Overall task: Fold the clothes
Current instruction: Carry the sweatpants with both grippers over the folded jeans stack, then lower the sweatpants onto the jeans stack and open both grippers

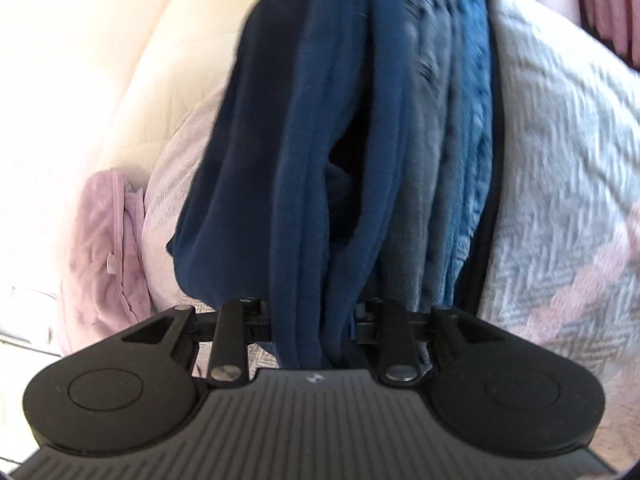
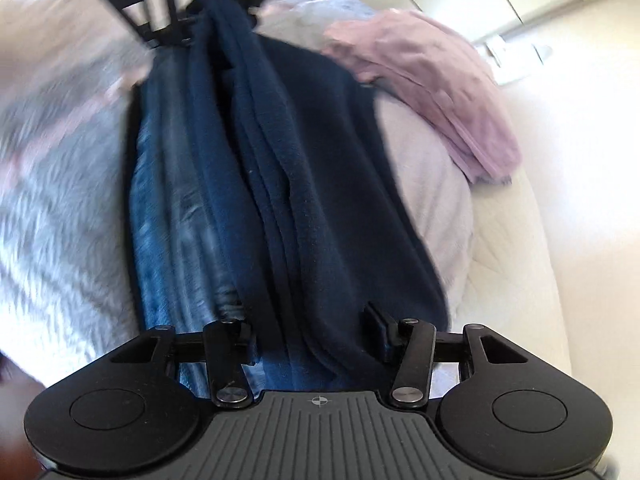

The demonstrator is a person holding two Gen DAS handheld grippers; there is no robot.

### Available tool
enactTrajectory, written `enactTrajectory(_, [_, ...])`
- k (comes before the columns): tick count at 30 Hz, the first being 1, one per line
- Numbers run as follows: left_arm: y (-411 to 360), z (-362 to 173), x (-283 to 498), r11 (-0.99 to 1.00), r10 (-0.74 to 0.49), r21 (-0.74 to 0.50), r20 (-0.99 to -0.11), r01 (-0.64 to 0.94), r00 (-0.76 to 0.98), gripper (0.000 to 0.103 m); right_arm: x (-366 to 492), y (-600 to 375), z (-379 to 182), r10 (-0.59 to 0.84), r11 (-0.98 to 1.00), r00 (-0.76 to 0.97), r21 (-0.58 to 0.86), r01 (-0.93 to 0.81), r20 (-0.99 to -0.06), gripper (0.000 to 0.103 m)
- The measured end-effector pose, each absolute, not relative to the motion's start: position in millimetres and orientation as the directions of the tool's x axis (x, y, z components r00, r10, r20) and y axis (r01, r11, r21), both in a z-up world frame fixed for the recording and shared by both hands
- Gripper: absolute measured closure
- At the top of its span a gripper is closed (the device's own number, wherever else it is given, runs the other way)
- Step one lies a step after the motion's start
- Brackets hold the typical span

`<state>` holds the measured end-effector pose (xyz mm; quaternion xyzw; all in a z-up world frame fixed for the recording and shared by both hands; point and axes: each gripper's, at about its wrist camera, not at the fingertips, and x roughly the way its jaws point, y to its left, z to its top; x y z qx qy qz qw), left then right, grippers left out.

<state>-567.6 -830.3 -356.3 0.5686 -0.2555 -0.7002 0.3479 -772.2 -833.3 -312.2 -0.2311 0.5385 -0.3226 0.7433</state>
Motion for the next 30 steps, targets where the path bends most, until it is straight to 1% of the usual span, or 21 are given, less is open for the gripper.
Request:
enactTrajectory(1, [-828.8, -359.5, -569.9, -0.628, -0.777, 0.754, -0.620, 0.192, -0.108, 0.079, -772.5, -829.3, -315.0, -0.735, 0.678, 0.214, -0.705, 0.210, -0.643, 0.048])
enactTrajectory(4, [-827.6, -352.7, -566.1, -0.638, -0.769, 0.746, -0.629, 0.194, -0.112, 0.071, -775.2, -827.4, -304.0, -0.739, 0.673, 0.196, -0.699, 0.242, -0.644, 0.048])
enactTrajectory(7, [-822.9, -339.1, -555.8, -0.660, -0.750, 0.721, -0.650, 0.211, -0.124, 0.068, -778.7, -820.9, -293.7, -0.735, 0.675, 0.177, -0.680, 0.288, -0.655, 0.047])
enactTrajectory(11, [-808.4, -317.9, -538.6, -0.698, -0.710, 0.663, -0.691, 0.271, -0.136, 0.068, -776.6, -816.3, -285.3, -0.727, 0.672, 0.149, -0.649, 0.357, -0.670, 0.046])
enactTrajectory(15, [-792.7, -291.5, -530.6, -0.713, -0.678, 0.587, -0.716, 0.383, -0.167, 0.068, -782.5, -809.9, -264.5, -0.703, 0.658, 0.120, -0.578, 0.483, -0.701, 0.045])
enactTrajectory(18, [-802.2, -270.0, -522.0, -0.697, -0.670, 0.514, -0.715, 0.500, -0.198, 0.068, -796.4, -812.5, -240.3, -0.662, 0.621, 0.123, -0.449, 0.643, -0.739, 0.045])
enactTrajectory(20, [-815.9, -255.0, -520.8, -0.682, -0.665, 0.464, -0.714, 0.565, -0.216, 0.068, -809.9, -816.1, -221.2, -0.645, 0.573, 0.184, -0.311, 0.758, -0.742, 0.046])
enactTrajectory(22, [-833.2, -245.9, -526.8, -0.678, -0.655, 0.415, -0.715, 0.607, -0.243, 0.069, -821.2, -826.2, -206.5, -0.638, 0.518, 0.238, -0.180, 0.836, -0.732, 0.046])
enactTrajectory(23, [-842.1, -242.0, -530.4, -0.677, -0.647, 0.387, -0.718, 0.626, -0.256, 0.070, -824.8, -833.5, -201.5, -0.641, 0.497, 0.260, -0.133, 0.857, -0.722, 0.047])
enactTrajectory(24, [-851.6, -240.0, -535.5, -0.681, -0.631, 0.356, -0.728, 0.640, -0.267, 0.073, -828.2, -841.0, -196.8, -0.644, 0.476, 0.282, -0.085, 0.875, -0.711, 0.052])
enactTrajectory(25, [-861.1, -238.0, -540.6, -0.685, -0.615, 0.324, -0.737, 0.653, -0.279, 0.075, -830.1, -851.0, -196.6, -0.640, 0.464, 0.308, -0.034, 0.885, -0.704, 0.068])
enactTrajectory(26, [-870.5, -238.6, -546.4, -0.688, -0.599, 0.293, -0.746, 0.664, -0.291, 0.075, -832.0, -861.1, -196.8, -0.636, 0.451, 0.333, 0.015, 0.892, -0.696, 0.078])
enactTrajectory(28, [-886.7, -259.0, -560.4, -0.697, -0.549, 0.243, -0.786, 0.674, -0.284, 0.076, -834.6, -881.7, -207.4, -0.621, 0.429, 0.358, 0.081, 0.900, -0.698, 0.082])
enactTrajectory(30, [-896.1, -285.8, -568.9, -0.702, -0.495, 0.217, -0.833, 0.679, -0.246, 0.080, -839.7, -896.9, -228.3, -0.580, 0.421, 0.352, 0.100, 0.902, -0.735, 0.083])
